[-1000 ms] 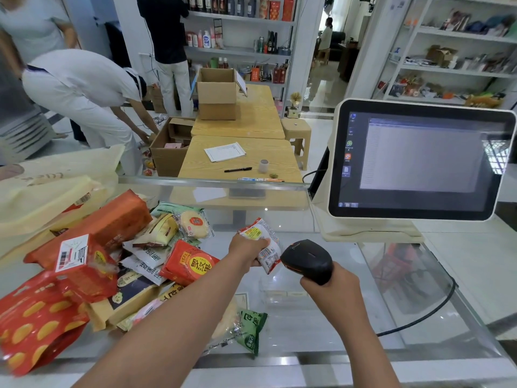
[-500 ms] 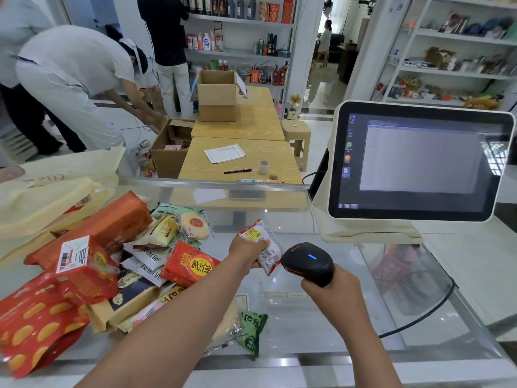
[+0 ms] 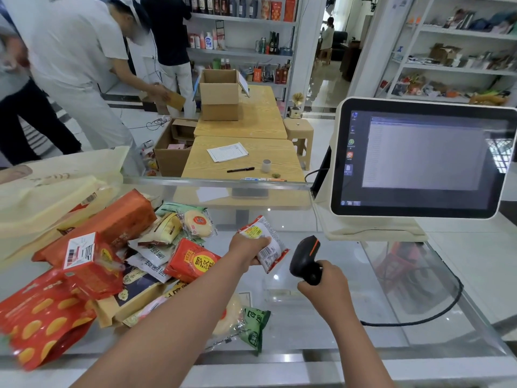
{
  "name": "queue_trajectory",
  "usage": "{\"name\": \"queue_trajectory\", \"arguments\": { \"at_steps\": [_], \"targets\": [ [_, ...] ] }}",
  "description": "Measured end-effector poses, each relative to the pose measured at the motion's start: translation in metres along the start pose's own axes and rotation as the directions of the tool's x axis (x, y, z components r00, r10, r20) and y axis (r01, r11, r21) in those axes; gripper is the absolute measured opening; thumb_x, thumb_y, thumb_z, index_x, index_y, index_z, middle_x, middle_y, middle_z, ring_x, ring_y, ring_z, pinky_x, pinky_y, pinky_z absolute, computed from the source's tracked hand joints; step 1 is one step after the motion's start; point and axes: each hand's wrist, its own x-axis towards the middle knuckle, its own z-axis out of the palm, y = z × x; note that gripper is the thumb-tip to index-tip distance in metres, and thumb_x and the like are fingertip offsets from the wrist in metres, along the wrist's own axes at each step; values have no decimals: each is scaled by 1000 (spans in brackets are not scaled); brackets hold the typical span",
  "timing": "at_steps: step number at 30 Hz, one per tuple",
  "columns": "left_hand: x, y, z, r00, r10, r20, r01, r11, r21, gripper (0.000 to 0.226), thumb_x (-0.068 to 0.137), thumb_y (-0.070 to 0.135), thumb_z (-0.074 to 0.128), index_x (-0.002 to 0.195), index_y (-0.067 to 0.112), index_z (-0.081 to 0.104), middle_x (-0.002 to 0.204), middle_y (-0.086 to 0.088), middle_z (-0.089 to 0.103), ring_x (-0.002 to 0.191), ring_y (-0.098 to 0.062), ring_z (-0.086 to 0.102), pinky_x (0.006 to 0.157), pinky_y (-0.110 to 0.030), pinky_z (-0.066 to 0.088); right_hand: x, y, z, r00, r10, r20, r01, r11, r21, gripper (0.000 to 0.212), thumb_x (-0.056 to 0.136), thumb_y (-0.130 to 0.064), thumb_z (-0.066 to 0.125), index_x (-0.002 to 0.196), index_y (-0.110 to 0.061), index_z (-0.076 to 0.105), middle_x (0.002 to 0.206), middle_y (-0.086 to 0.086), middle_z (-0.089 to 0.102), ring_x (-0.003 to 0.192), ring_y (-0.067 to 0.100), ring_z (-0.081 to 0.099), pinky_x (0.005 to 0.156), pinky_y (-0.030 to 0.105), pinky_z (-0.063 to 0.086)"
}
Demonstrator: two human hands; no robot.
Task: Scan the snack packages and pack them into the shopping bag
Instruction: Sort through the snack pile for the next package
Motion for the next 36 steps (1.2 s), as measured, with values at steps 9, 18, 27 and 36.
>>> {"name": "queue_trajectory", "arguments": {
  "at_steps": [9,18,27,36],
  "targets": [
    [-9,19,-7,993,-8,116,7,1000,4,41,83,12,73,119,7,55,92,-9,71,73,-17,69,53,-30,57,2,2,23,996,-52,-66,34,968,-248,81,73,-28,75,142,-18,34,135,9,37,129,27,32,102,34,32],
    [-44,67,-43,982,113,151,-94,988,-126,35,84,38,72,104,10,64,91,-13,73,78,-24,72,69,-33,61,16,-91,43,894,-443,-64,445,895,18,76,77,-28,76,143,-16,38,138,9,39,128,27,36,104,33,33],
    [-95,116,-179,963,244,117,-206,942,-263,51,96,57,37,122,15,49,112,-20,68,98,-32,69,82,-43,58,10,-191,66,878,-467,-102,459,764,453,22,90,-18,60,110,-27,55,89,-3,65,72,1,60,58,18,43],
    [-102,77,-337,539,508,-672,-189,850,492,42,81,21,71,119,21,53,117,-5,59,103,-25,56,81,-34,49,-18,-287,117,859,-462,220,183,679,711,17,89,-33,63,104,-25,63,97,-6,69,91,17,67,83,41,56]
  ]
}}
